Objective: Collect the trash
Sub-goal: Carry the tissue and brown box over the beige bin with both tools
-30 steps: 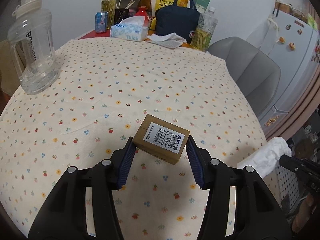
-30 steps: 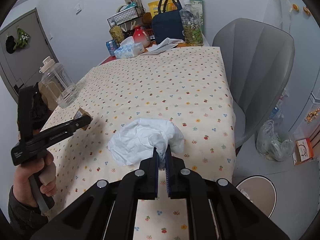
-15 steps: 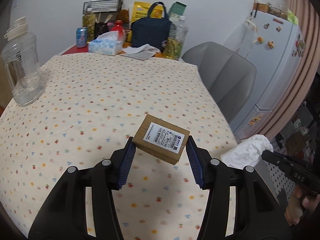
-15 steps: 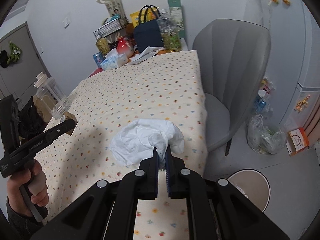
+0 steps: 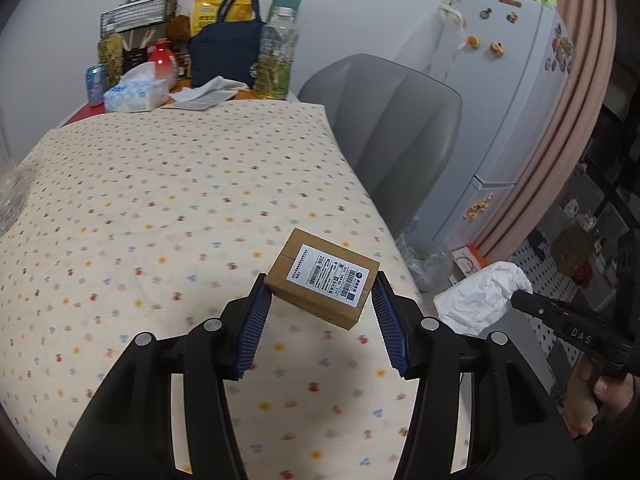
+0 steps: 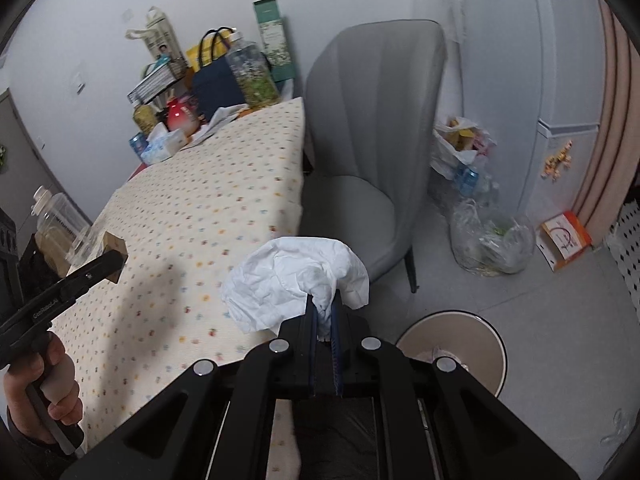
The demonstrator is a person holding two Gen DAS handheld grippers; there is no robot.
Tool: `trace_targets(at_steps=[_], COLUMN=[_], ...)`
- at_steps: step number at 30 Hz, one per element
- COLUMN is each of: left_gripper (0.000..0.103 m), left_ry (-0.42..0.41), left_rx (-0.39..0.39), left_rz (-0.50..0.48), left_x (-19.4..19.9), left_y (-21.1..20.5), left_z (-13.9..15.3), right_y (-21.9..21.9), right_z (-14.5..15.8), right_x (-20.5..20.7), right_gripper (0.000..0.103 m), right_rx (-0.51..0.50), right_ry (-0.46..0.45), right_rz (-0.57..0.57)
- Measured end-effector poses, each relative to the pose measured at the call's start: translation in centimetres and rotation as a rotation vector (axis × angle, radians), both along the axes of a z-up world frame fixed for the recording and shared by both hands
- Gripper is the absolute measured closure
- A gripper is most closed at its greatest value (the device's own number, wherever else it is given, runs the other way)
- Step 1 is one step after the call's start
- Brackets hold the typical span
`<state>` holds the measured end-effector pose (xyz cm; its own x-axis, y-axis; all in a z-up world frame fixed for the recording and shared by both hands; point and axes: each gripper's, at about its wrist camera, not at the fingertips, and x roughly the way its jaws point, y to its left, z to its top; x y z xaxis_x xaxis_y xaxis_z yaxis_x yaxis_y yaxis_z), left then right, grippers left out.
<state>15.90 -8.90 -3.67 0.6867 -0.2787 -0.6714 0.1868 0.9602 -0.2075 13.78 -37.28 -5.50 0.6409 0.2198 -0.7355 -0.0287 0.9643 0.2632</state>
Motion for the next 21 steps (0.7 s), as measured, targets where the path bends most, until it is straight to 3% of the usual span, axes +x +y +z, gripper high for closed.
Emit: trace_targets(at_steps=[21], left_gripper=[0.051], left_ry=[0.09], left_rx=[0.072], left_rz=[-0.161], left_x=[2.8], left_y=[-11.8], left_z=[-3.4], right_y=[-11.1], right_z=[-8.9], right_x=[0.1], right_gripper=[0.093], right_rx=[0.07], right_ry=[0.139], right_rz=[-0.177])
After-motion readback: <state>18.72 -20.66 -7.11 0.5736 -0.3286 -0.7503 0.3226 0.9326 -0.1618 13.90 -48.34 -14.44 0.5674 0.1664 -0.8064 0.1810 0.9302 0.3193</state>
